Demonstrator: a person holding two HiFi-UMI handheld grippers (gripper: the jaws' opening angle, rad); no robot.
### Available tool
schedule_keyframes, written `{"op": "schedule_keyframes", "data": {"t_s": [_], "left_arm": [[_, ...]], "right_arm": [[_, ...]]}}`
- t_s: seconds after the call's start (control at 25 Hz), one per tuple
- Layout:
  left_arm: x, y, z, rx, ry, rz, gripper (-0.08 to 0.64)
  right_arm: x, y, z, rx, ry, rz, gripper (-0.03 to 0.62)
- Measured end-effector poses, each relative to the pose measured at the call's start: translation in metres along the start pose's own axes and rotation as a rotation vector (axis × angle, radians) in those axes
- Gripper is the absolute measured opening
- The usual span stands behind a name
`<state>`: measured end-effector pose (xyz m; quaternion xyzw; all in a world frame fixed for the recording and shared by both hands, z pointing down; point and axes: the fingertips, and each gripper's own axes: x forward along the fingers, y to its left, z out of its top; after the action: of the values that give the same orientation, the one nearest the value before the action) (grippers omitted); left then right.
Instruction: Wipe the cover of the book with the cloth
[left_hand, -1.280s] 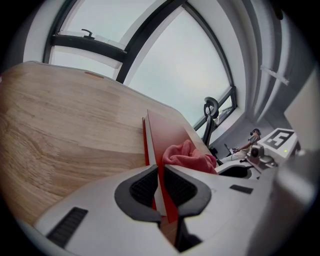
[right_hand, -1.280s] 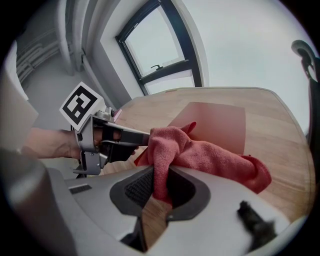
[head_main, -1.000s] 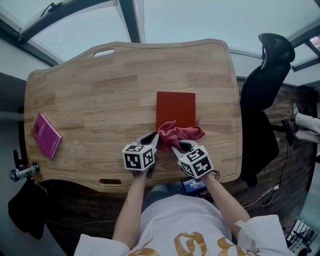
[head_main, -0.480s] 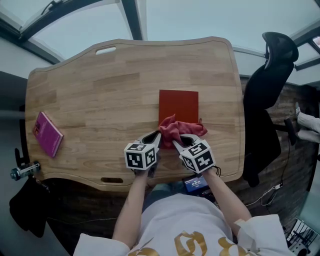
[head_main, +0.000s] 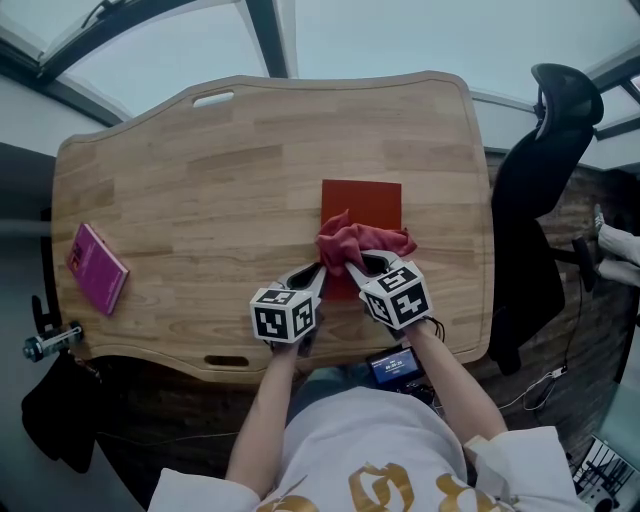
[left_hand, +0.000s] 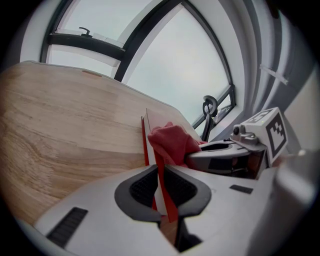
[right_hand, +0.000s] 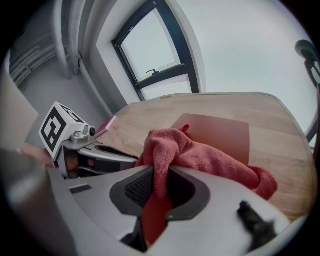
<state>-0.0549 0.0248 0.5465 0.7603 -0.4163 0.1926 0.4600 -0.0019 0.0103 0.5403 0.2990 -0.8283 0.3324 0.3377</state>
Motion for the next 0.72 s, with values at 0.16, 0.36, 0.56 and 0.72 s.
{"op": "schedule_keyframes", "data": {"t_s": [0.16, 0.36, 0.56, 0.72], "left_arm": [[0.000, 0.000, 0.000, 0.001, 0.001, -0.005, 0.046], [0.000, 0.000, 0.000, 0.002, 0.004, -0.002, 0.046], [0.000, 0.000, 0.000, 0.000, 0.005, -0.002, 0.046], [0.000, 0.000, 0.000, -0.001, 0.003, 0.001, 0.046]], "right_arm": [[0.003, -0.005, 0.007, 0.011, -0.005, -0.003, 0.075], [0.008, -0.013, 0.019, 0.034, -0.016, -0.007, 0.075], [0.013, -0.021, 0.031, 0.031, -0.024, -0.014, 0.075], [0.017, -0.028, 0.041, 0.038, -0.039, -0.028, 0.075]]}}
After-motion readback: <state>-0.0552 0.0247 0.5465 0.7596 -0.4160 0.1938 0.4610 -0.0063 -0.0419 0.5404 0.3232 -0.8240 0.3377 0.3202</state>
